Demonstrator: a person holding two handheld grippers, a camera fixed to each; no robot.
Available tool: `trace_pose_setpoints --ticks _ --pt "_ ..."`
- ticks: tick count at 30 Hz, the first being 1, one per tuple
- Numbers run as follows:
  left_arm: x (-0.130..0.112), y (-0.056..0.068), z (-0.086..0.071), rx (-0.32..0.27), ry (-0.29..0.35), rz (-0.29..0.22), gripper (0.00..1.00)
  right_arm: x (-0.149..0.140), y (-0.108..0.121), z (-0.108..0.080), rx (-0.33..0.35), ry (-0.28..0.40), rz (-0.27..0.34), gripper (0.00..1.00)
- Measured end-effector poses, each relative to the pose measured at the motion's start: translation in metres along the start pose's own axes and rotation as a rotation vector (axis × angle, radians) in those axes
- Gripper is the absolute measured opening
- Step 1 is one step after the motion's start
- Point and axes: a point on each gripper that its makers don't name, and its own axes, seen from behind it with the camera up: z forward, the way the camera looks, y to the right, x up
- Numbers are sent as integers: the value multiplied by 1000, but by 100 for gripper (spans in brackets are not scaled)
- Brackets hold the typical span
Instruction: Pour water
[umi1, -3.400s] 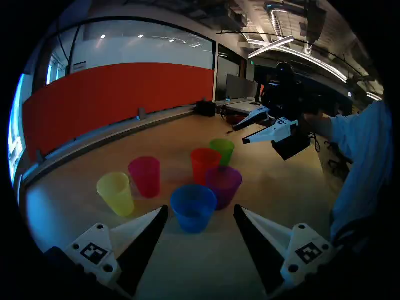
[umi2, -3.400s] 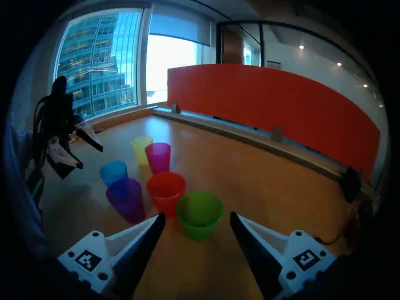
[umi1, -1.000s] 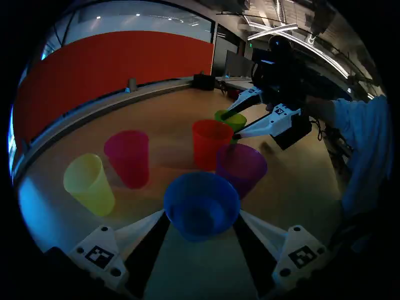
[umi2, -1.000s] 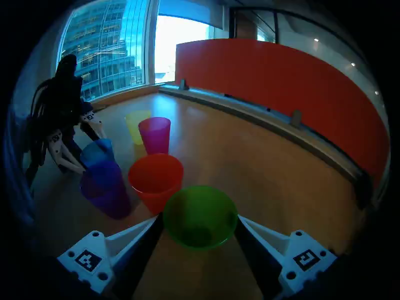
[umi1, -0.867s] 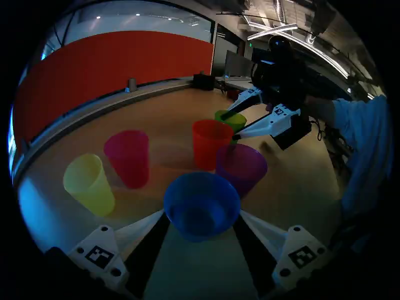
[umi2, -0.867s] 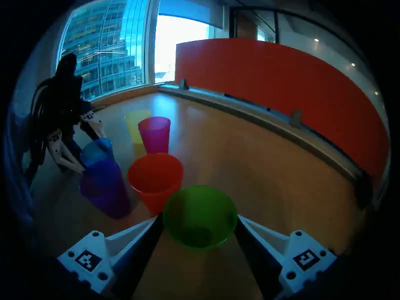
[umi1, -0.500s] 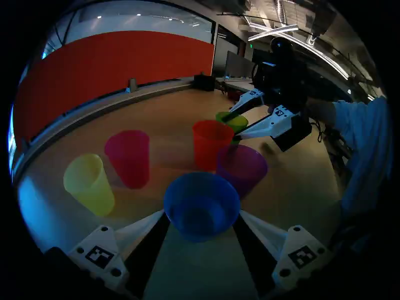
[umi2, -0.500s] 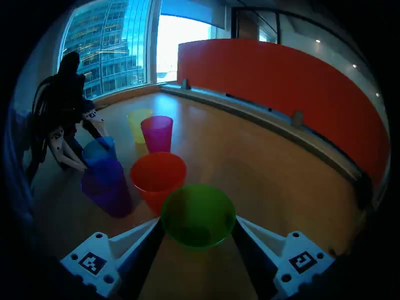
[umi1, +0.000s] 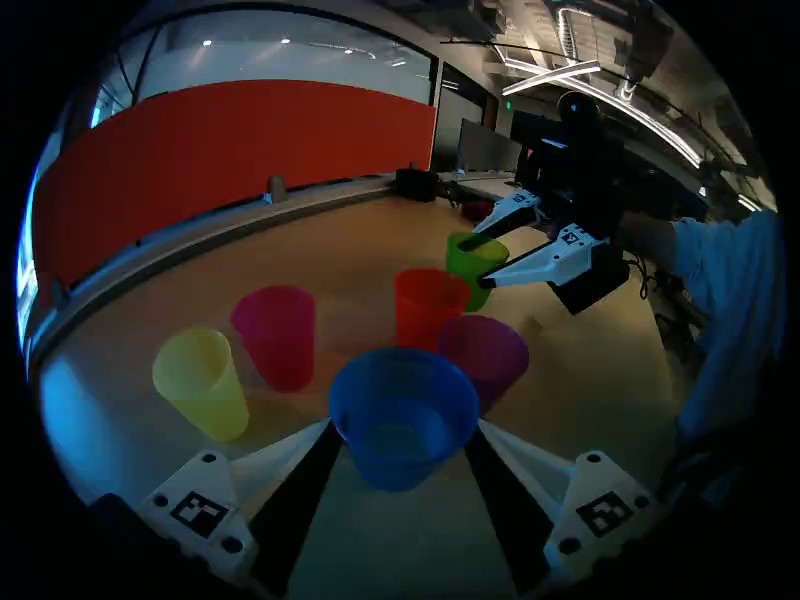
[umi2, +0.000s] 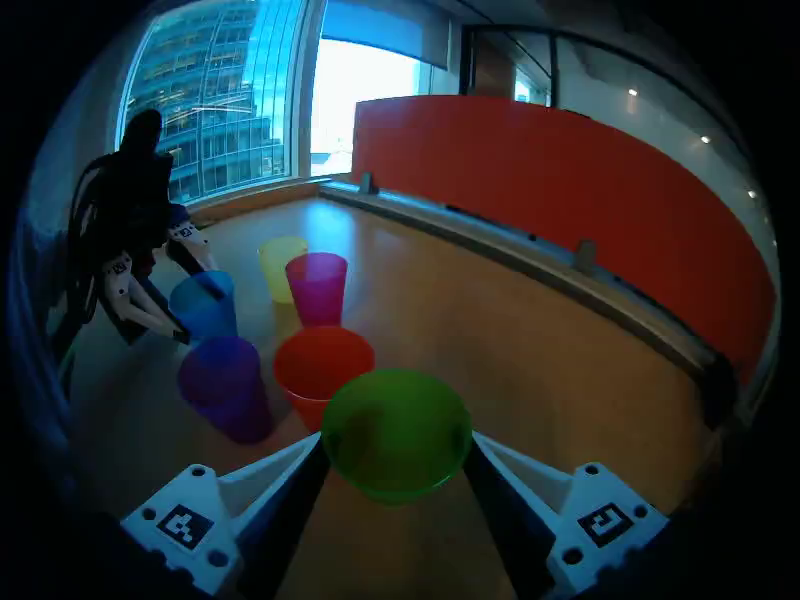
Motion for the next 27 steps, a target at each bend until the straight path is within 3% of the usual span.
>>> trace_pose_setpoints --ticks 14,27 --pt "50 -9 -41 83 110 14 84 51 -7 -41 -37 97 -36 91" --pt "89 -3 -75 127 212 25 84 97 -27 -77 -58 224 -36 91"
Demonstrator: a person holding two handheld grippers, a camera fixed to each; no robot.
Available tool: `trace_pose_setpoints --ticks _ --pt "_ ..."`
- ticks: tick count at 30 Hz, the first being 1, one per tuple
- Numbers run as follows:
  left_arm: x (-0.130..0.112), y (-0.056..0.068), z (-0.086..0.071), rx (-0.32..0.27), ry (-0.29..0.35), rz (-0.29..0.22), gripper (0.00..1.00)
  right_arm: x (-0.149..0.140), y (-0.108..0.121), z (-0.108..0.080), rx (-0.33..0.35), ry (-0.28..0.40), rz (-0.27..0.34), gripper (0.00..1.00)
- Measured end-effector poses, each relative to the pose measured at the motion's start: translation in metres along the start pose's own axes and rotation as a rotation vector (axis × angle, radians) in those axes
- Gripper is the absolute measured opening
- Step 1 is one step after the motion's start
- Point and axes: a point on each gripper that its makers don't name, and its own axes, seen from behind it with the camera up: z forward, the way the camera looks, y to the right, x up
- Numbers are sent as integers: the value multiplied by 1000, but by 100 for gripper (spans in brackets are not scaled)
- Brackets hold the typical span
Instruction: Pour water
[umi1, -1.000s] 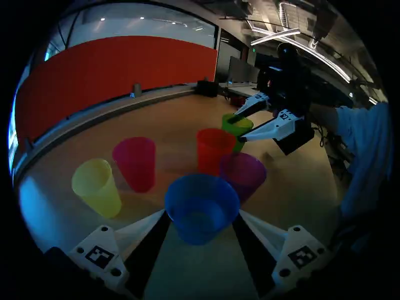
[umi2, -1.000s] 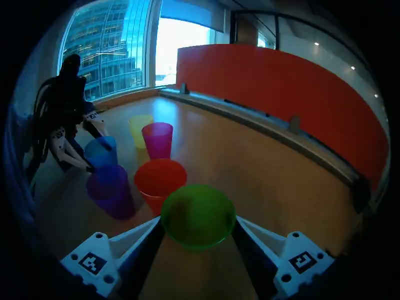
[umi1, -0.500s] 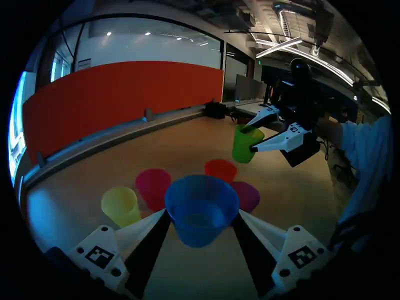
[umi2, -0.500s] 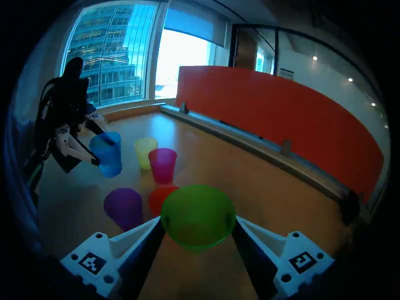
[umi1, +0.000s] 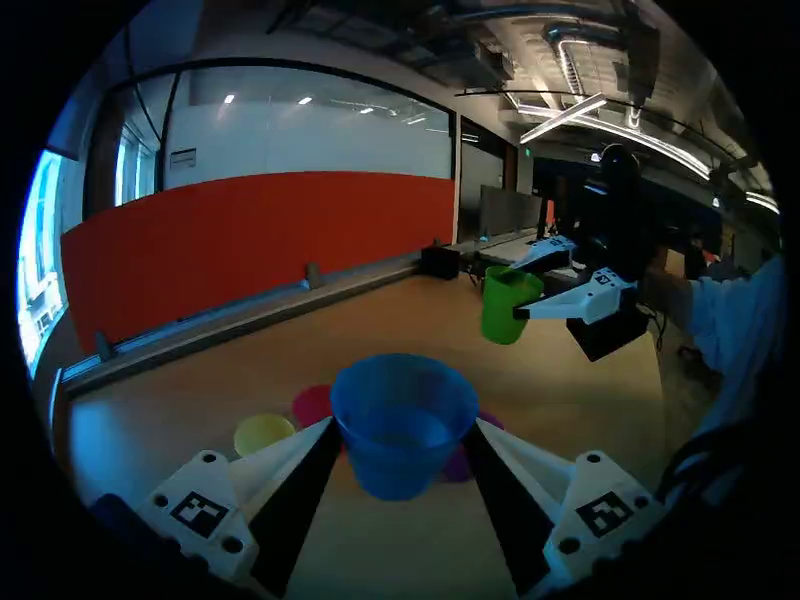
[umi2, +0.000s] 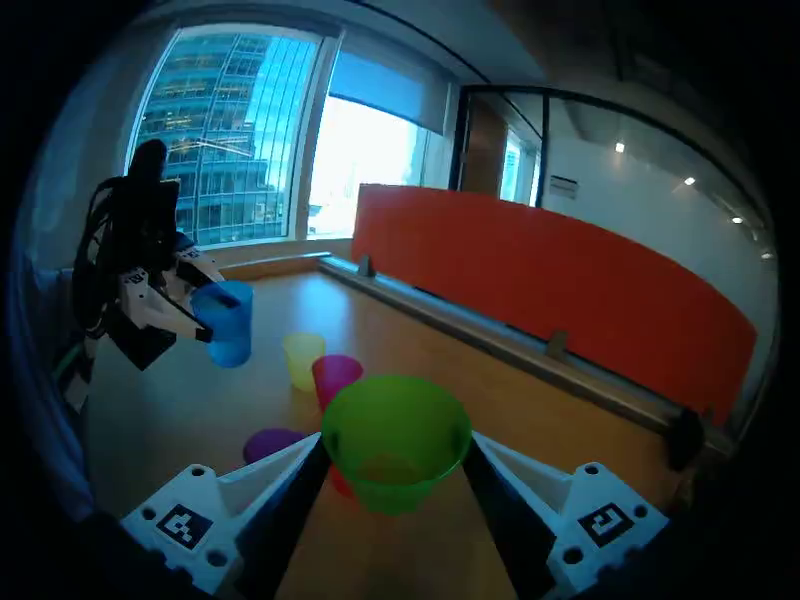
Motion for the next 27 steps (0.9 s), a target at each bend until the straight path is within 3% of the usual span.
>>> trace_pose_setpoints --ticks 18,27 --pt "38 0 -20 34 132 -27 84 54 -18 -12 -3 164 34 92" --pt "60 4 -27 41 206 -32 84 67 -20 -13 -2 205 47 92"
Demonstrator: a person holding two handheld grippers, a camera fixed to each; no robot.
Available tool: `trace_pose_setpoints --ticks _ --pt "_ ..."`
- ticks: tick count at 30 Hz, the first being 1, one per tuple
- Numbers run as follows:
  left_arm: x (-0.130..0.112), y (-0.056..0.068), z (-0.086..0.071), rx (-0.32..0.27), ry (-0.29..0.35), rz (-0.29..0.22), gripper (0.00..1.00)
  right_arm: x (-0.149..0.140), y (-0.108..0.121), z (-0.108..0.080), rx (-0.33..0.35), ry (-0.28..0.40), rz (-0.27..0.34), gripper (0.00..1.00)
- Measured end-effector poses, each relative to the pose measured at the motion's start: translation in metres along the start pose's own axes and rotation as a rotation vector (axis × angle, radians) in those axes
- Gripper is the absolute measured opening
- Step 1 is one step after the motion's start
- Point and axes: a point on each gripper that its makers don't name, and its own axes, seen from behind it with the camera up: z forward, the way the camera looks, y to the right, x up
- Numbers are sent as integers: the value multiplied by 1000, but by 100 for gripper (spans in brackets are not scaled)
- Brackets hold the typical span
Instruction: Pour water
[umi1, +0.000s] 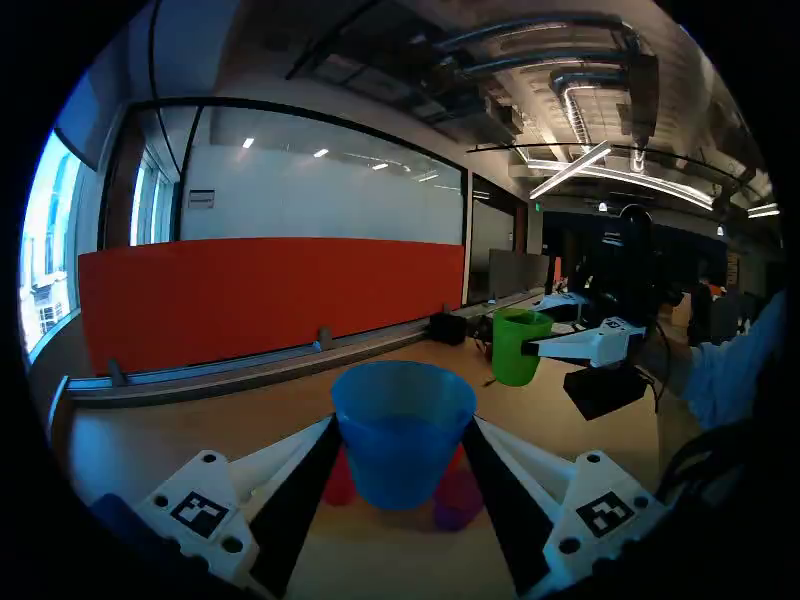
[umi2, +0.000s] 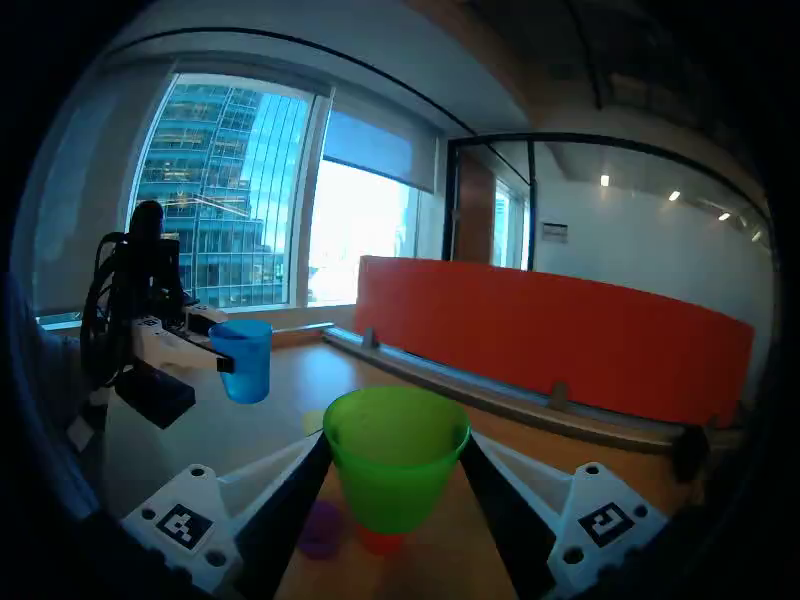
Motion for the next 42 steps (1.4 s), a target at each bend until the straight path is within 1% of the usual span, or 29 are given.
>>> trace_pose_setpoints --ticks 8,12,18,26,33,42 --pt "17 -3 -4 14 35 24 84 4 -6 2 14 3 -9 92" --pt "26 -5 -7 23 46 57 84 4 -13 4 30 4 -13 92" --pt "40 -7 -11 47 64 125 84 6 -26 9 58 9 -12 91" --pt "53 -9 -17 81 66 216 84 10 -51 19 114 23 -4 91" --pt "67 -5 -22 97 78 301 84 9 -77 32 168 33 -5 91" --pt "80 -2 -21 125 67 427 84 8 -106 42 227 43 -11 91"
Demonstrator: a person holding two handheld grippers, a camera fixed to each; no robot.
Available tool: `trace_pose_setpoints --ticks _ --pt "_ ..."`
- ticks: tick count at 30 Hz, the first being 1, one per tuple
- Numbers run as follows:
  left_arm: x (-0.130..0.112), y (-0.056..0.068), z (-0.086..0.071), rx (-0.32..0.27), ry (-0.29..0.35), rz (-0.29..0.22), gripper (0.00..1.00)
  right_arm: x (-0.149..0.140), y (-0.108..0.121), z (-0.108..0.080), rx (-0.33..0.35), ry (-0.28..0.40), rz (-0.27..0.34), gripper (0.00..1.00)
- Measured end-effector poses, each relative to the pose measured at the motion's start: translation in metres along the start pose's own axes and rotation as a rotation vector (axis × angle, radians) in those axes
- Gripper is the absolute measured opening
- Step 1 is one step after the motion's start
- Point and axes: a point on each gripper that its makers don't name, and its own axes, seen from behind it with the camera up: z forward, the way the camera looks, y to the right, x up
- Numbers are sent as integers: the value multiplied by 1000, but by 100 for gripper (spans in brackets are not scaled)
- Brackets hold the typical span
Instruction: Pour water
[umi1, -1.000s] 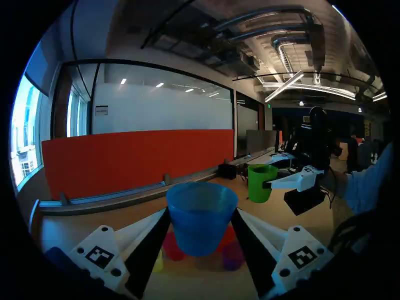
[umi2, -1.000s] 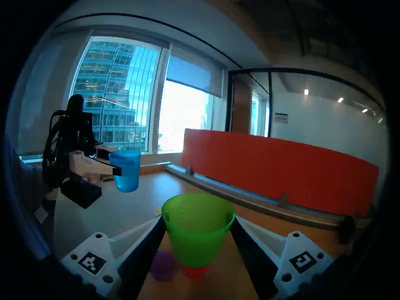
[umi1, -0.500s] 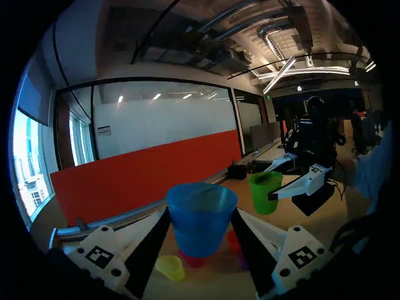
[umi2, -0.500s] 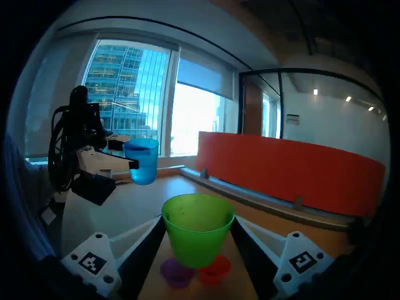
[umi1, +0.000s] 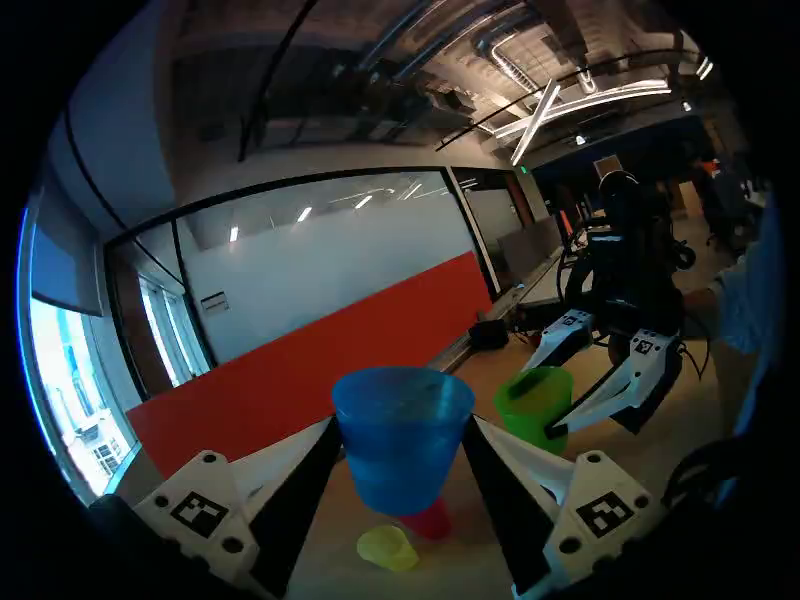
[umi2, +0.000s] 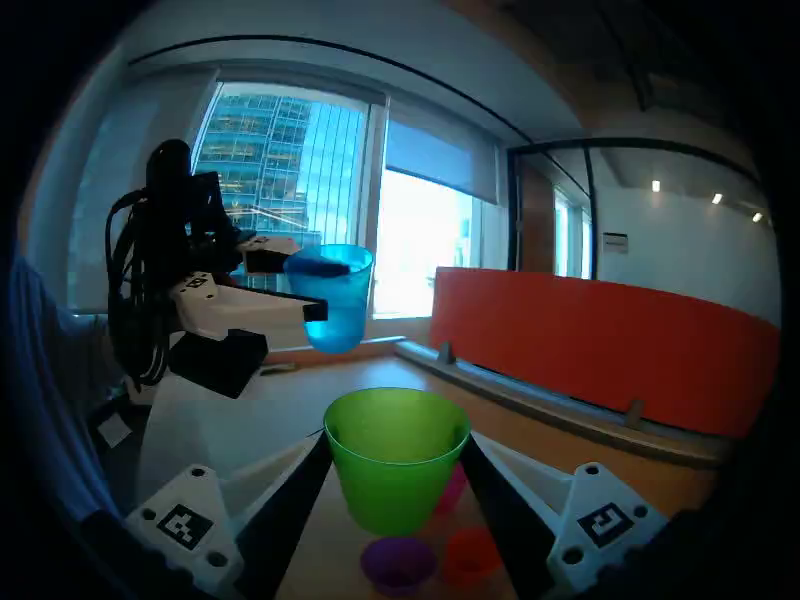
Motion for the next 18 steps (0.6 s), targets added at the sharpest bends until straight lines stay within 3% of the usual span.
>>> trace_pose_setpoints --ticks 18 --pt "29 -4 1 30 2 243 84 -4 -36 24 86 6 0 91"
